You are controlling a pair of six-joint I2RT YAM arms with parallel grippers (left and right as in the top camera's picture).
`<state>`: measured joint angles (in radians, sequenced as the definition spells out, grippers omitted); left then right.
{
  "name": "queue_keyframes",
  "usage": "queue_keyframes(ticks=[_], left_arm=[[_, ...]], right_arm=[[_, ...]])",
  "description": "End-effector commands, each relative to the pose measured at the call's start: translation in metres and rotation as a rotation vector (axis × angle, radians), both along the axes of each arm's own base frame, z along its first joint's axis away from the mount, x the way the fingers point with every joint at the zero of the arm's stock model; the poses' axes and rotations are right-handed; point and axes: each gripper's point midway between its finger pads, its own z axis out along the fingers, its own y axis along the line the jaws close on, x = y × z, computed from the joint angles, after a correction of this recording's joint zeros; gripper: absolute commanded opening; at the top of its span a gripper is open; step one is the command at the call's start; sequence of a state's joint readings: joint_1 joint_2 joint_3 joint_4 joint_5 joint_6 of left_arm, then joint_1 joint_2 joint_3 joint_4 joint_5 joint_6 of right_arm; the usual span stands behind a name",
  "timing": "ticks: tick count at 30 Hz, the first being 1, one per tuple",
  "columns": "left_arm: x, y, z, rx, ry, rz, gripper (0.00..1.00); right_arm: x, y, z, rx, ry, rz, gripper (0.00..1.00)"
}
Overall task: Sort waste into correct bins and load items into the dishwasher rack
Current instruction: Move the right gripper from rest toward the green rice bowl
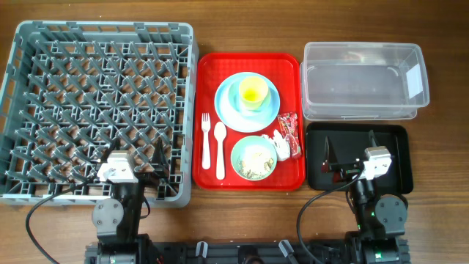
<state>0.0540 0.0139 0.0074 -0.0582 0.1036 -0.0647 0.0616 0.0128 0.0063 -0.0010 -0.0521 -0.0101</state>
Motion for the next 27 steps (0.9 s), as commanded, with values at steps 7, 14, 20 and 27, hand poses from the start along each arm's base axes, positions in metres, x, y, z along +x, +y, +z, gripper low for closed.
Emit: queue_keyframes(ticks=[7, 14, 20, 27], left_arm=[[-0.001, -0.003, 0.000, -0.004, -0.002, -0.019, 1.00], [-0.001, -0.003, -0.001, -0.004, 0.002, -0.019, 1.00], [-0.001, -0.003, -0.001, -0.004, 0.001, -0.020, 1.00], [-0.001, -0.003, -0.001, -0.004, 0.001, -0.020, 1.00]], right_arm=[[0.000, 0.000, 0.000, -0.009, -0.002, 0.003, 1.00], [0.000, 0.000, 0.000, -0.016, -0.003, 0.001, 1.00], [-0.006, 0.021, 0.035, 0.079, -0.129, 0.134, 1.00], [-0.023, 0.031, 0.095, 0.141, -0.076, 0.201, 1.00]])
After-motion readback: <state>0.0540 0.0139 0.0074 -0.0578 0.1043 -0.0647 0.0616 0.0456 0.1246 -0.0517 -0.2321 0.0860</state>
